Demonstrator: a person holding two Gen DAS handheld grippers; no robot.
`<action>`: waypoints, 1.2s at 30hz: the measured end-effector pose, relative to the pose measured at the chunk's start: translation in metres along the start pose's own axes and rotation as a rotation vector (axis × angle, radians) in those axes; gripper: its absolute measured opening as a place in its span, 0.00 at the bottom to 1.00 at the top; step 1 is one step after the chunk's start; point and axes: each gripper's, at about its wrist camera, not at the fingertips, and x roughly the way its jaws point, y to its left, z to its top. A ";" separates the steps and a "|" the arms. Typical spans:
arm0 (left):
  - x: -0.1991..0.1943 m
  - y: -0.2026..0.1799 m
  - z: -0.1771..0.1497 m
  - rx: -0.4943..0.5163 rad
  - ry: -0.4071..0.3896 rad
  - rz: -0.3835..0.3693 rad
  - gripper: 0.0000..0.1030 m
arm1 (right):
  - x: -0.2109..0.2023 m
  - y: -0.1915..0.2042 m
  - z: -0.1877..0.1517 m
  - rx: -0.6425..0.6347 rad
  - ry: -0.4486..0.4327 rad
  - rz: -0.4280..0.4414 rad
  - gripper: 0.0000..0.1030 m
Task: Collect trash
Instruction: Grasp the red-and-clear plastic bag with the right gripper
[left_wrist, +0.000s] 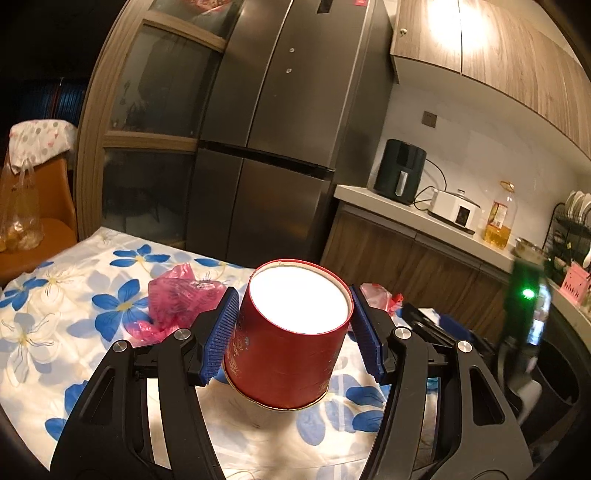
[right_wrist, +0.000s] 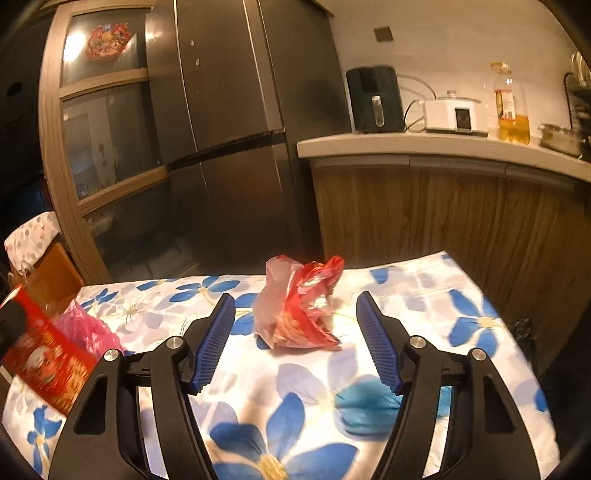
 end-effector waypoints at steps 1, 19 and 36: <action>0.000 0.001 0.000 -0.004 -0.001 -0.003 0.57 | 0.004 0.001 0.001 0.001 0.005 -0.004 0.64; 0.005 0.011 -0.006 -0.040 0.008 -0.023 0.57 | 0.070 0.010 -0.007 0.005 0.202 -0.023 0.42; 0.010 0.011 -0.008 -0.033 0.020 -0.019 0.57 | 0.041 0.017 -0.001 -0.027 0.158 0.052 0.02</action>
